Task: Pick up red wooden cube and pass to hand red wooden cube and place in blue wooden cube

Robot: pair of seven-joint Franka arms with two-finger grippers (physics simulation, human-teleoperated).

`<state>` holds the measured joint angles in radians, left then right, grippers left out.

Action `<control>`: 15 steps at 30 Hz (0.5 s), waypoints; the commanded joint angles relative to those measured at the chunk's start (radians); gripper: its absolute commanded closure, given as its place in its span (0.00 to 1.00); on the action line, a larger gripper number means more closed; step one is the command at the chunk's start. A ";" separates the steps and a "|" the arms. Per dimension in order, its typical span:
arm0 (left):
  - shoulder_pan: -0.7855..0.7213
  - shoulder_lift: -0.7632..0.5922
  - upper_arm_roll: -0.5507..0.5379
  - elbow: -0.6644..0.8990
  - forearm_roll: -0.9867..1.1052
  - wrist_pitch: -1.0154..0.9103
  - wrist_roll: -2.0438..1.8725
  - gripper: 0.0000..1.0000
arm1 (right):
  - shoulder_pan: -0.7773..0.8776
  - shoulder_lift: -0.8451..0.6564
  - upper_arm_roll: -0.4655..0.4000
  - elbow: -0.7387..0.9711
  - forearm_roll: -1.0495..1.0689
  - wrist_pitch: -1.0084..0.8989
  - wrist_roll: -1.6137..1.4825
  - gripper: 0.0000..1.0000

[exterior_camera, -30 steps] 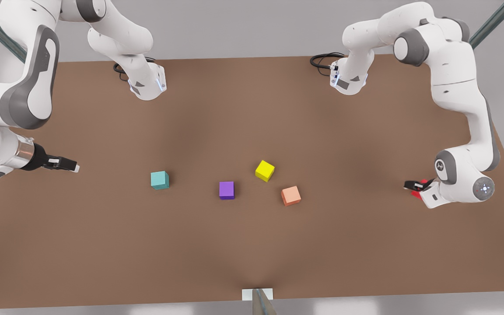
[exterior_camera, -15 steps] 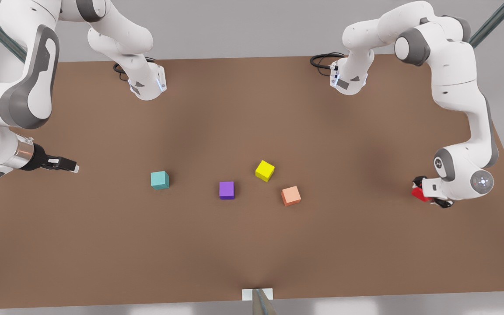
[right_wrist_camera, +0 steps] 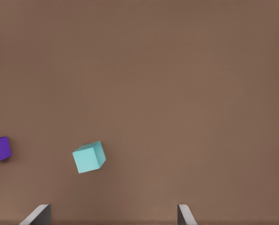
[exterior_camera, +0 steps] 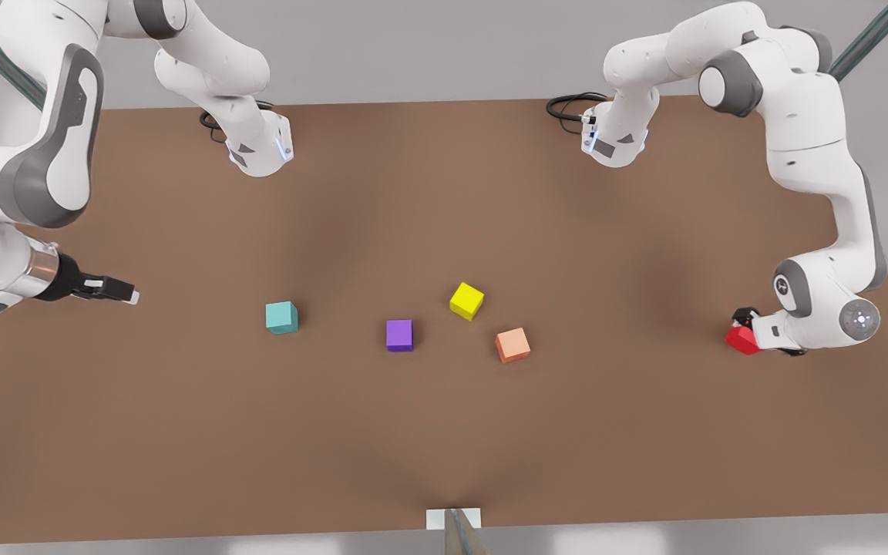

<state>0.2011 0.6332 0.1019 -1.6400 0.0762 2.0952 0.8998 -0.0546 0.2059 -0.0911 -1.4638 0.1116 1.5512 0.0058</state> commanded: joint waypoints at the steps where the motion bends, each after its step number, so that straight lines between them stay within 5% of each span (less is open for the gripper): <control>1: 0.001 0.003 0.004 0.005 0.005 -0.003 -0.220 0.00 | -0.001 0.000 0.001 0.000 0.002 0.000 -0.015 0.00; 15: 0.014 0.057 0.007 0.023 0.042 0.002 0.001 0.00 | -0.001 0.000 0.001 -0.001 0.002 0.000 -0.016 0.00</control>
<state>0.2147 0.6882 0.1088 -1.6173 0.1142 2.0946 0.8600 -0.0553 0.2066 -0.0903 -1.4654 0.1128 1.5511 -0.0029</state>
